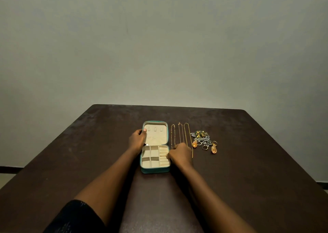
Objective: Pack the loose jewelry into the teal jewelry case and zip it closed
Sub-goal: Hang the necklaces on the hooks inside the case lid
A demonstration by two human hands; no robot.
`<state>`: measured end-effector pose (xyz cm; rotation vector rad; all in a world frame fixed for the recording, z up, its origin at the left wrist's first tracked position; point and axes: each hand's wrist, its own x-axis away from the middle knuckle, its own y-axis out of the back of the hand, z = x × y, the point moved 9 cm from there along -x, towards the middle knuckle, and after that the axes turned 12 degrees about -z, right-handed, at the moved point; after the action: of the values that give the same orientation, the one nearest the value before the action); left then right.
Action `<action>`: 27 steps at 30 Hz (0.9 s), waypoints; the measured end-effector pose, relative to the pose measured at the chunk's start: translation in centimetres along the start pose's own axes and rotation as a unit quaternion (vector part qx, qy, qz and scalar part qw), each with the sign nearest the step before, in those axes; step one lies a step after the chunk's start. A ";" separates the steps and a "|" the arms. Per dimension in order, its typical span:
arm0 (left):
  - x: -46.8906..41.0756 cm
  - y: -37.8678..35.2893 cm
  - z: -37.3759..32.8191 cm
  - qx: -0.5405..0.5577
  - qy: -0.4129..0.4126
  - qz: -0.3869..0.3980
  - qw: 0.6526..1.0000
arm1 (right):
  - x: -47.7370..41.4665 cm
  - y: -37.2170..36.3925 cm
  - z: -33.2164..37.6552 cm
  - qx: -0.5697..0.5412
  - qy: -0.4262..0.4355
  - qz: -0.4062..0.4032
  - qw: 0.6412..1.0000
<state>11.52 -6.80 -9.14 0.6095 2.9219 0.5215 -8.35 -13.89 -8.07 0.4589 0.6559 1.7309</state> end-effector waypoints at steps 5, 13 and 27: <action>-0.9 1.4 -2.0 -0.019 -0.042 -0.046 0.998 | -0.9 -0.1 0.1 0.009 0.004 0.016 1.000; -0.7 -0.4 -8.2 -0.056 -0.207 -0.048 0.976 | -5.8 3.6 -0.2 -0.028 0.001 -0.048 0.998; -2.0 -15.6 -12.0 -0.394 -0.309 0.108 0.859 | -15.6 5.9 -0.5 0.057 0.073 -0.080 0.992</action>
<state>5.47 -24.70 -3.36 0.7768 1.8162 1.1880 -9.08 -30.12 -4.14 0.3491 0.8766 1.5905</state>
